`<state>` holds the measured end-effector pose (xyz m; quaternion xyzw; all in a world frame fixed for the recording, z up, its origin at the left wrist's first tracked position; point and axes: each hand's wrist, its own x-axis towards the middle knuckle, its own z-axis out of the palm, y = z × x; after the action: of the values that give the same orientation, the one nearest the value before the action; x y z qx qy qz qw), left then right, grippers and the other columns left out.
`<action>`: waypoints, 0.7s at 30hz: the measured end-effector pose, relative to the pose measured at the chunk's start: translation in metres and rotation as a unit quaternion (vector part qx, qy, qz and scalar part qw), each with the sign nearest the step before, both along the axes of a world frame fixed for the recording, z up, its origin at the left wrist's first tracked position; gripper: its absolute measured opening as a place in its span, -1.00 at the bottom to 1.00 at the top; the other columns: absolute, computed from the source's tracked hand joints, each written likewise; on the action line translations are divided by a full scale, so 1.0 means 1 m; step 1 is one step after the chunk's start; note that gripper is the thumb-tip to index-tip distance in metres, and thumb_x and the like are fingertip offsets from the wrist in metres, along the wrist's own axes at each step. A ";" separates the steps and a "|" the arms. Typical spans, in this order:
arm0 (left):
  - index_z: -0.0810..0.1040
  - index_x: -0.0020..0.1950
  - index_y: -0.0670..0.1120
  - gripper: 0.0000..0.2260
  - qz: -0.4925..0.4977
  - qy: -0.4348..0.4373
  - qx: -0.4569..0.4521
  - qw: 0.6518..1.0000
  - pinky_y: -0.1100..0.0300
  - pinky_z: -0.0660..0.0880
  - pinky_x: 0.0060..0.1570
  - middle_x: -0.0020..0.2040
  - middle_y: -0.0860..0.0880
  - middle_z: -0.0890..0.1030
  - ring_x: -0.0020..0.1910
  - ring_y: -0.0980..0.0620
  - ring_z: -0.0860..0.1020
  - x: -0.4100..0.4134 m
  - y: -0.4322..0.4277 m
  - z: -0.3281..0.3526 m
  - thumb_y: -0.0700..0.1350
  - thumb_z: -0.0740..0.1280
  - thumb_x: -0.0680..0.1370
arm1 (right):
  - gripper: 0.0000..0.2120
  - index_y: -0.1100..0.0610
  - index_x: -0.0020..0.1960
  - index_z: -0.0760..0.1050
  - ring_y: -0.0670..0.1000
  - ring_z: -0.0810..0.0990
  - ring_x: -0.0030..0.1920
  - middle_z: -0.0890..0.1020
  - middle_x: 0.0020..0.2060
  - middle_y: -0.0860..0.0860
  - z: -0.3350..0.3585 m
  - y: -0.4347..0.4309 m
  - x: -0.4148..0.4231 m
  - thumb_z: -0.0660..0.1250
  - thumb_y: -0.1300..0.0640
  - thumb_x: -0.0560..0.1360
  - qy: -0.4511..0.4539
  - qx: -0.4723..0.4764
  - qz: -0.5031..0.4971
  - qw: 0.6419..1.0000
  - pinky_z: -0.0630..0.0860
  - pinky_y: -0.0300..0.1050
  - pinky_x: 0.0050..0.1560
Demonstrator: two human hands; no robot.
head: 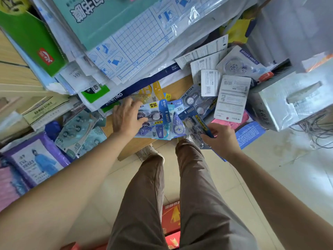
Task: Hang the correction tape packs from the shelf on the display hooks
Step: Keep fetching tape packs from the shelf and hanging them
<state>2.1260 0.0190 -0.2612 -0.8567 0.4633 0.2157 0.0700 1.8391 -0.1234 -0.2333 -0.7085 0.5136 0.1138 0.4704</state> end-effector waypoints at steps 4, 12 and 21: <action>0.59 0.09 -0.10 -0.66 0.054 0.036 -0.017 0.998 0.07 0.45 -0.22 -0.07 -0.14 0.68 -0.10 -0.17 0.64 -0.005 0.013 0.041 0.02 0.57 0.44 | -0.88 0.04 -0.21 0.53 -0.01 0.47 -0.36 0.53 -0.42 -0.10 0.032 -0.005 -0.002 0.45 0.20 0.40 -0.001 -0.014 0.022 1.000 0.37 -0.12 -0.30; 0.56 0.27 -0.08 -0.57 0.173 0.039 -0.087 0.980 0.03 0.47 -0.19 0.05 -0.18 0.70 -0.02 -0.26 0.66 -0.017 0.035 0.172 0.12 0.49 0.50 | -0.83 0.21 -0.11 0.60 0.23 0.58 -0.21 0.64 -0.27 0.16 0.139 -0.015 0.020 0.47 0.11 0.42 -0.038 -0.076 0.049 0.995 0.57 0.12 -0.18; 0.58 0.12 -0.07 -0.66 0.269 0.016 -0.247 0.931 0.13 0.29 -0.29 -0.08 -0.10 0.69 -0.09 -0.19 0.63 -0.021 0.065 0.327 0.08 0.52 0.47 | -0.67 -0.13 -0.32 0.42 -0.16 0.45 -0.40 0.43 -0.48 -0.11 0.282 -0.018 0.069 0.46 0.19 0.46 -0.191 -0.180 0.092 0.960 0.32 -0.33 -0.37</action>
<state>2.1051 0.0842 0.0655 -0.9358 0.2556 0.1193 -0.2116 1.9078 -0.1415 0.0484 -0.8342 0.3586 -0.0753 0.4121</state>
